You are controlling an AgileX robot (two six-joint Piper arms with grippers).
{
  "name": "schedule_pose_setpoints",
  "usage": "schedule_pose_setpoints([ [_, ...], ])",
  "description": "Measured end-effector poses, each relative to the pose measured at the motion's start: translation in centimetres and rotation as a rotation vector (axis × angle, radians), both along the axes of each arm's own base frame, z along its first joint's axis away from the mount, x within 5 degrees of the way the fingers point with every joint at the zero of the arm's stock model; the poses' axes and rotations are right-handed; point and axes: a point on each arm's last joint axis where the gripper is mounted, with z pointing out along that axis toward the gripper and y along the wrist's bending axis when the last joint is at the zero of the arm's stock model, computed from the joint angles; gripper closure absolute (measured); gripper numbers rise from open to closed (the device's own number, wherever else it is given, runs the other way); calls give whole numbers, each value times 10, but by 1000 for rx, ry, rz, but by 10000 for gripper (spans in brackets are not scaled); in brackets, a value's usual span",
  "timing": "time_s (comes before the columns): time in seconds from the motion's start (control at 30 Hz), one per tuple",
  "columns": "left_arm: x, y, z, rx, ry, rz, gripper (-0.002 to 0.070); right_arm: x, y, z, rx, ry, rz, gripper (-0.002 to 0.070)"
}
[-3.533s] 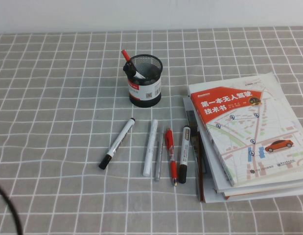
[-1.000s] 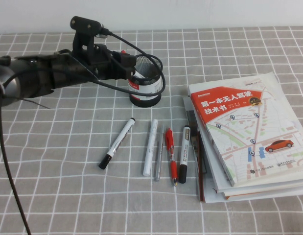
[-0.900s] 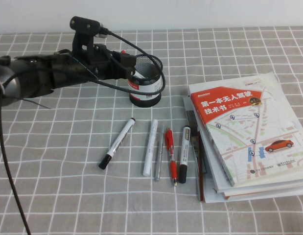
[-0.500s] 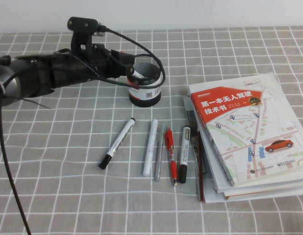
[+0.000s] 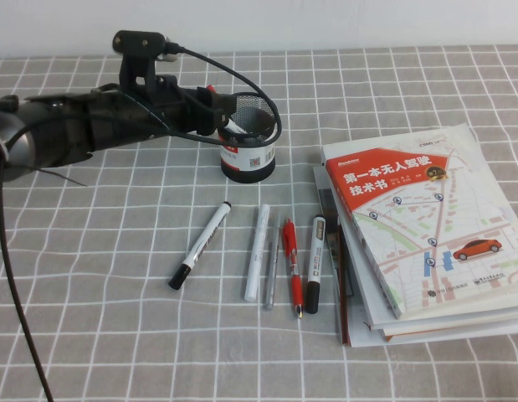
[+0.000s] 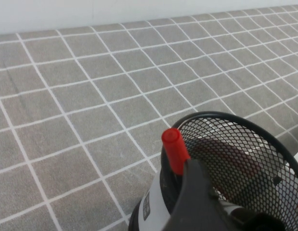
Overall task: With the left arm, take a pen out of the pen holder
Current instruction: 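Take a marker out of the pen holder and lay it on the table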
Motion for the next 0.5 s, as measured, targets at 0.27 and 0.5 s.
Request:
schedule_pose_setpoints([
  [0.27, 1, 1, -1, -15, 26, 28, 270, 0, 0, 0, 0, 0, 0, 689],
  [0.5, 2, 2, -1, -26, 46, 52, 270, 0, 0, 0, 0, 0, 0, 689],
])
